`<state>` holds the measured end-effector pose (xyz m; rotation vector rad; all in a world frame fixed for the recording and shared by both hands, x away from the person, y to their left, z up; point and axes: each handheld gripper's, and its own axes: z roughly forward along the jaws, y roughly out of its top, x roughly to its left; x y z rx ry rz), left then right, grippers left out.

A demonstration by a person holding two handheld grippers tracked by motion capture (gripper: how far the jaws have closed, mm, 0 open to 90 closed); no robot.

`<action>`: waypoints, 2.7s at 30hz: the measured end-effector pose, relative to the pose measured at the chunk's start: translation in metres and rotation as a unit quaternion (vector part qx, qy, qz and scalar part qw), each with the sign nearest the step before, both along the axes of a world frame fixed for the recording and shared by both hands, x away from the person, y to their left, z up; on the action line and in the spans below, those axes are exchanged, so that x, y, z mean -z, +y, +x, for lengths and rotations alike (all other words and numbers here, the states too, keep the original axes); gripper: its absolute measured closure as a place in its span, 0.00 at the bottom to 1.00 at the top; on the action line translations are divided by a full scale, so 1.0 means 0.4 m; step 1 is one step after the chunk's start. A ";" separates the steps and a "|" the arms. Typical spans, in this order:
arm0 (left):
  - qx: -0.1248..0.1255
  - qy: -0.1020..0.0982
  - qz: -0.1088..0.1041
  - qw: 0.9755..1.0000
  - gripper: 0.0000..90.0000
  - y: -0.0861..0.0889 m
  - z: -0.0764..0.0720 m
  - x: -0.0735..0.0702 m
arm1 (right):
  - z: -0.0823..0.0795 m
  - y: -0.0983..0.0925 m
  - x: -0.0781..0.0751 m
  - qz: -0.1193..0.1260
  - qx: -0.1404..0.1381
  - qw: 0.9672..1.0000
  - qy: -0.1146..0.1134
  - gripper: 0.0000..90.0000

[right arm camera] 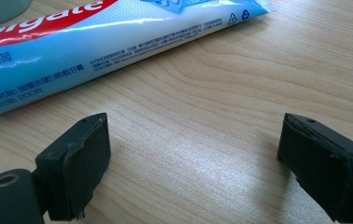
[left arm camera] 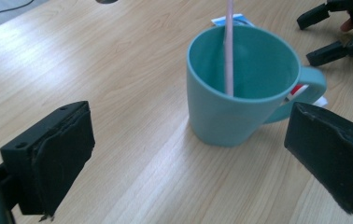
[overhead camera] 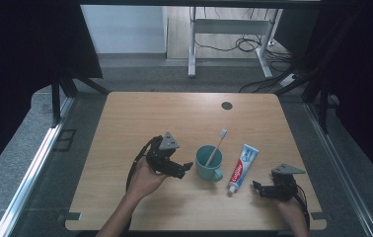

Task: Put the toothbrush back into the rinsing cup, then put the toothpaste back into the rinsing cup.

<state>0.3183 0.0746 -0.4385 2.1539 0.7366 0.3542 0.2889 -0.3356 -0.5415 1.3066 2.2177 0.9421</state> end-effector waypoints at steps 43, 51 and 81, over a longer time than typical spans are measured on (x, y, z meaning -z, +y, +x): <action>-0.035 0.027 0.052 0.998 0.02 0.112 -0.090 0.225 | -0.001 0.001 -0.001 0.000 0.000 1.000 -0.003 0.10; -0.035 0.043 0.063 0.996 0.02 0.104 -0.088 0.250 | -0.002 -0.001 -0.014 0.007 -0.004 1.000 -0.008 0.11; -0.059 0.058 0.047 0.995 0.07 0.115 -0.080 0.264 | -0.007 0.019 -0.095 0.070 -0.038 0.997 0.016 0.52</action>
